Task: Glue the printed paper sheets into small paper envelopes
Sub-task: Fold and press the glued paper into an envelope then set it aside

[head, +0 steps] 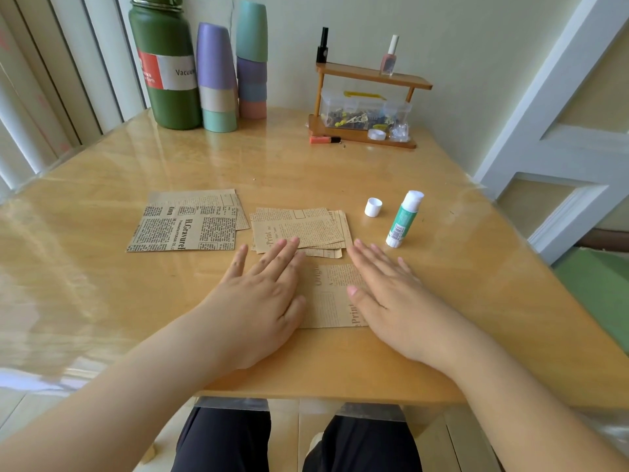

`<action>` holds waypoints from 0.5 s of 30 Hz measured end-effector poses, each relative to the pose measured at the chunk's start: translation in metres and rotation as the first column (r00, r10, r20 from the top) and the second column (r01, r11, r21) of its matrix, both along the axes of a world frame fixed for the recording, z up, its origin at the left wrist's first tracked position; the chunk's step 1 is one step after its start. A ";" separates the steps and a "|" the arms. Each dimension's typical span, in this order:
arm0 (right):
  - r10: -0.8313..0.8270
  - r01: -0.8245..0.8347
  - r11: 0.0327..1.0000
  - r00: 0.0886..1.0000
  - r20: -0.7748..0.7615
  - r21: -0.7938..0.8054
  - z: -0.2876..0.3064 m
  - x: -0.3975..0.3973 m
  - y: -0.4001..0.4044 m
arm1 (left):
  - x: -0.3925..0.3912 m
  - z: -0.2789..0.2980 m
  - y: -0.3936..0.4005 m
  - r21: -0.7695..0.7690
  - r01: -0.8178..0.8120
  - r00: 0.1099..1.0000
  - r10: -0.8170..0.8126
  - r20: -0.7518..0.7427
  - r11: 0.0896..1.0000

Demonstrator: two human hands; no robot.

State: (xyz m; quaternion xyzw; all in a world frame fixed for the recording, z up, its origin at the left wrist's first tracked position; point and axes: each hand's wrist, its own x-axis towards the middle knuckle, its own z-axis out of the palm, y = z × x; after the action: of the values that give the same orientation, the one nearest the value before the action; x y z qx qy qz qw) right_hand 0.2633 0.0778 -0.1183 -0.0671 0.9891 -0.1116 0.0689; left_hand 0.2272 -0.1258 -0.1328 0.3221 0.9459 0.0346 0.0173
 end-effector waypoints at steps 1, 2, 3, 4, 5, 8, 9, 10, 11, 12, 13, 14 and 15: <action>0.019 -0.019 1.000 1.000 0.006 -0.024 0.000 0.000 -0.005 | 0.000 0.000 0.004 0.015 0.008 1.000 -0.008 0.010 1.000; 0.036 -0.035 0.999 0.999 0.016 -0.025 -0.002 0.000 -0.011 | 0.001 -0.002 0.008 0.024 0.014 1.000 -0.015 0.024 1.000; 0.048 -0.048 0.999 0.999 0.026 -0.003 -0.006 0.001 -0.016 | 0.002 -0.004 0.011 0.023 0.018 0.999 -0.019 0.035 1.000; 0.054 -0.055 0.998 0.998 0.028 0.033 -0.010 0.002 -0.019 | 0.002 -0.008 0.013 0.013 0.021 0.999 -0.022 0.037 1.000; 0.055 -0.056 0.996 0.998 0.022 0.068 -0.014 0.003 -0.021 | 0.002 -0.012 0.015 0.003 0.023 0.999 -0.023 0.029 1.000; 0.051 -0.049 0.993 0.999 -0.012 0.106 -0.020 0.003 -0.021 | 0.000 -0.017 0.014 -0.019 0.018 1.000 -0.017 0.023 1.000; 0.054 -0.052 0.992 0.998 -0.015 0.112 -0.021 0.003 -0.022 | 0.001 -0.017 0.014 -0.022 0.017 1.000 -0.017 0.021 1.000; 0.057 -0.054 0.992 0.998 -0.017 0.116 -0.021 0.003 -0.022 | 0.000 -0.017 0.014 -0.020 0.018 1.000 -0.018 0.015 1.000; 0.057 -0.054 0.991 0.998 -0.019 0.120 -0.022 0.002 -0.021 | 0.000 -0.018 0.014 -0.018 0.022 1.000 -0.022 0.010 1.000; 0.052 -0.050 0.991 0.999 -0.013 0.123 -0.021 0.002 -0.021 | 0.000 -0.018 0.014 -0.017 0.027 1.000 -0.027 0.005 0.999; 0.036 -0.036 0.992 0.999 0.002 0.124 -0.019 0.003 -0.018 | 0.000 -0.017 0.013 -0.017 0.029 1.000 -0.029 0.006 0.999; 0.013 -0.016 0.992 1.000 0.019 0.126 -0.017 0.004 -0.013 | 0.000 -0.017 0.010 -0.013 0.024 1.000 -0.024 0.014 1.000; -0.012 0.007 0.992 0.999 0.036 0.129 -0.016 0.005 -0.007 | 0.000 -0.016 0.006 -0.010 0.011 1.000 -0.011 0.029 1.000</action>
State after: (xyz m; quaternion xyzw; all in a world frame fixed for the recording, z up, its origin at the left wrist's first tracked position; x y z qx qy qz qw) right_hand 0.2686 0.0706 -0.1343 -0.0556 0.9931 -0.0488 0.0907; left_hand 0.2271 -0.1196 -0.1488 0.3267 0.9439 0.0342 0.0327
